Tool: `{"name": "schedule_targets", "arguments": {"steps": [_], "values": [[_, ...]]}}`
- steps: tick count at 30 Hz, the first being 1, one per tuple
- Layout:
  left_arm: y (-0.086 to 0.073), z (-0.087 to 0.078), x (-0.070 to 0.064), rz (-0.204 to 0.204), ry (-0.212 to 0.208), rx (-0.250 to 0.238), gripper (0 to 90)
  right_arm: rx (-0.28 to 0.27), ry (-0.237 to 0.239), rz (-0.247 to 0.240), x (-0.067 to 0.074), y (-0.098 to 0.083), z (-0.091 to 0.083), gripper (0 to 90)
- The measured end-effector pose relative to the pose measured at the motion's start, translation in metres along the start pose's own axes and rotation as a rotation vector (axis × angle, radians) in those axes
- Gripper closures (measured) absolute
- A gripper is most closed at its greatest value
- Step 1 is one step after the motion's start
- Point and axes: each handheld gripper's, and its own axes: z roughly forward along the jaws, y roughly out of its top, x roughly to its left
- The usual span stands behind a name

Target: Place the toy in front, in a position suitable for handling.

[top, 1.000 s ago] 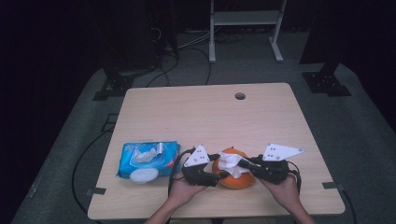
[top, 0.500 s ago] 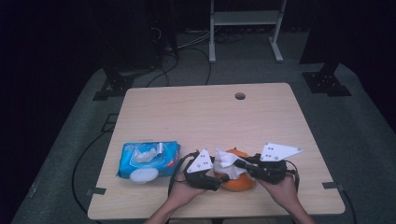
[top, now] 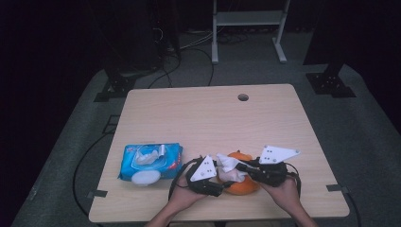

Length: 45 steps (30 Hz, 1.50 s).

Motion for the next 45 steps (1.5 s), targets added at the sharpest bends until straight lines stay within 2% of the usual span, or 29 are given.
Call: {"name": "schedule_targets", "arguments": {"steps": [2,4,5,6,8,9,11,12,13,14,16,18,20,23,25,27,29,31,34,36,37,40,43,45], "values": [[0.000,0.000,0.000,-0.001,-0.003,0.001,32.9,0.000,-0.020,0.053,-0.012,-0.003,0.000,84.6],[0.000,-0.001,-0.001,0.009,-0.003,0.004,32.8,0.020,-0.081,0.098,-0.025,-0.009,-0.003,84.7],[0.000,-0.001,-0.001,0.010,-0.003,0.005,32.6,0.025,-0.083,0.139,-0.033,-0.013,-0.007,84.7],[0.000,-0.001,0.000,0.010,-0.003,0.006,32.6,0.014,-0.077,0.151,-0.035,-0.015,-0.010,84.7],[0.000,0.000,-0.001,0.012,-0.003,0.003,32.5,-0.034,-0.036,0.147,-0.031,-0.013,-0.016,84.6],[0.000,0.000,-0.002,0.014,-0.003,0.002,32.6,-0.052,0.000,0.130,-0.025,-0.007,-0.016,84.5],[0.000,0.001,-0.004,0.038,0.004,0.002,32.8,-0.049,0.061,0.097,-0.017,-0.001,-0.011,84.4],[0.000,0.001,-0.007,0.059,0.011,0.011,33.0,-0.032,0.074,0.084,-0.013,0.001,-0.006,84.4],[0.001,0.001,-0.009,0.076,0.018,0.023,33.2,-0.006,0.063,0.069,-0.011,0.001,-0.001,84.4],[0.000,0.001,-0.009,0.077,0.021,0.026,33.2,0.011,0.055,0.075,-0.013,-0.001,0.003,84.4],[-0.001,0.000,-0.007,0.056,0.016,0.022,33.0,0.015,0.066,0.162,-0.024,-0.006,0.004,84.5],[-0.002,0.000,-0.006,0.049,0.014,0.018,33.0,0.032,-0.013,0.172,-0.030,-0.009,-0.002,84.5],[-0.003,-0.001,-0.006,0.039,0.012,0.016,32.7,0.035,-0.037,0.209,-0.036,-0.013,-0.008,84.6],[-0.001,0.000,-0.003,0.017,0.014,0.022,25.9,0.035,-0.008,0.190,-0.032,-0.015,-0.008,84.6],[0.000,0.003,-0.002,0.005,0.038,0.014,10.5,0.049,0.004,0.166,-0.028,-0.015,0.000,84.6],[-0.001,0.005,-0.002,-0.001,0.027,0.025,12.1,0.049,0.019,0.175,-0.029,-0.013,0.006,84.5],[0.001,0.004,-0.002,-0.004,0.031,0.037,22.3,0.047,-0.013,0.146,-0.025,-0.010,0.004,84.5],[0.001,0.002,0.003,-0.057,0.035,0.033,30.5,0.006,-0.006,0.095,-0.014,-0.003,-0.005,84.5],[-0.007,0.001,0.018,-0.238,0.022,0.007,34.4,-0.013,0.030,0.039,0.000,-0.001,-0.008,84.5],[-0.013,-0.003,0.028,-0.346,0.020,-0.007,35.8,0.012,0.058,0.031,0.004,-0.006,-0.004,84.5],[-0.015,-0.004,0.032,-0.379,0.020,-0.010,35.8,0.035,0.058,0.043,0.002,-0.011,-0.002,84.5],[-0.016,-0.002,0.031,-0.369,0.042,0.005,35.8,0.071,0.064,0.107,-0.011,-0.029,-0.001,84.5],[-0.015,-0.002,0.032,-0.373,0.047,0.003,35.4,0.088,-0.001,0.146,-0.025,-0.037,-0.012,84.6],[-0.018,-0.003,0.034,-0.387,0.041,-0.003,35.1,0.065,-0.014,0.146,-0.027,-0.036,-0.018,84.5]]}}
